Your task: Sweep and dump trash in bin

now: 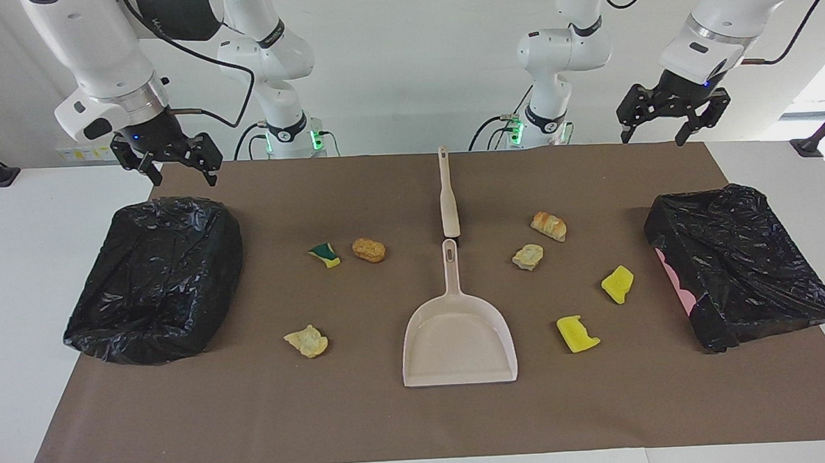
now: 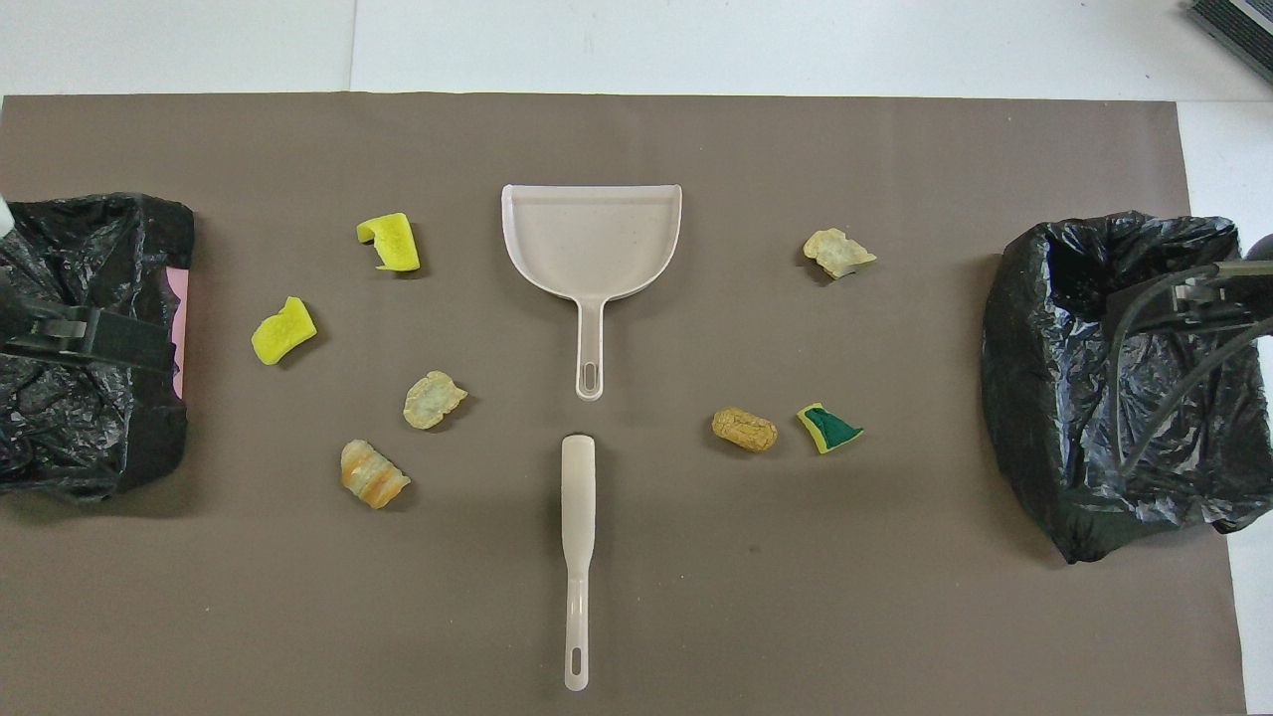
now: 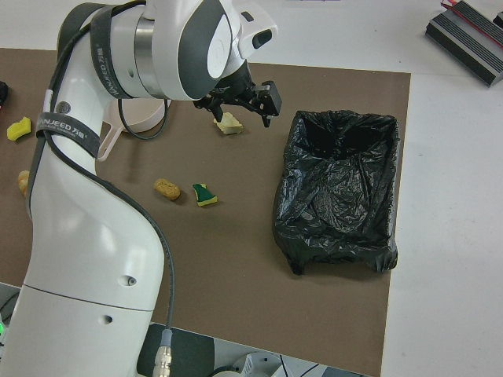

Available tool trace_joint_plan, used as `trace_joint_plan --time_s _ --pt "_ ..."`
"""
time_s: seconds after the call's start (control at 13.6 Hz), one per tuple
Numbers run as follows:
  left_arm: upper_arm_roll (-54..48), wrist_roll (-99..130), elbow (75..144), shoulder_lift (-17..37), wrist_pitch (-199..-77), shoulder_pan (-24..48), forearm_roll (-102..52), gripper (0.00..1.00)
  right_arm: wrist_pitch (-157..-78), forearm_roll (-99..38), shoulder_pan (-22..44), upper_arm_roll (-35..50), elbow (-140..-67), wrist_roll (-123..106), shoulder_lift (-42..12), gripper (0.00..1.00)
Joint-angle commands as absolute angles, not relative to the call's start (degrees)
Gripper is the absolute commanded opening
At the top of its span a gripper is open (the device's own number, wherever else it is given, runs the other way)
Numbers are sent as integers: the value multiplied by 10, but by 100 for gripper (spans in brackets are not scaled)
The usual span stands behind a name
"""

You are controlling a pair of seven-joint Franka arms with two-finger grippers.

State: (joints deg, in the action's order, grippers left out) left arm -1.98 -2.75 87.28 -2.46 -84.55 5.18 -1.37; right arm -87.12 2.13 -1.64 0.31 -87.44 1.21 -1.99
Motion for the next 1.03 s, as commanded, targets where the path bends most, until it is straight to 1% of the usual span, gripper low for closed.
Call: trace_joint_plan --time_s 0.0,0.15,0.44,0.74,0.81,0.96 --pt "-33 -21 910 -52 -855 53 -13 100 -861 9 -16 -1 -868 1 -21 100" --pt "-54 -8 944 -68 -872 53 -13 100 -861 9 -16 -1 -868 1 -21 100" --pt "-126 66 1025 -94 -910 53 -15 100 -861 9 -16 -1 -868 1 -21 100" --pt "-203 147 1141 -135 -1006 53 -52 100 -861 9 -16 -1 -868 1 -21 100" --pt "-215 152 1161 -144 -1019 54 -66 100 -861 9 -16 -1 -868 1 -21 100" --pt "-252 173 1192 -145 -1044 54 -87 100 -861 9 -16 -1 -868 1 -21 100"
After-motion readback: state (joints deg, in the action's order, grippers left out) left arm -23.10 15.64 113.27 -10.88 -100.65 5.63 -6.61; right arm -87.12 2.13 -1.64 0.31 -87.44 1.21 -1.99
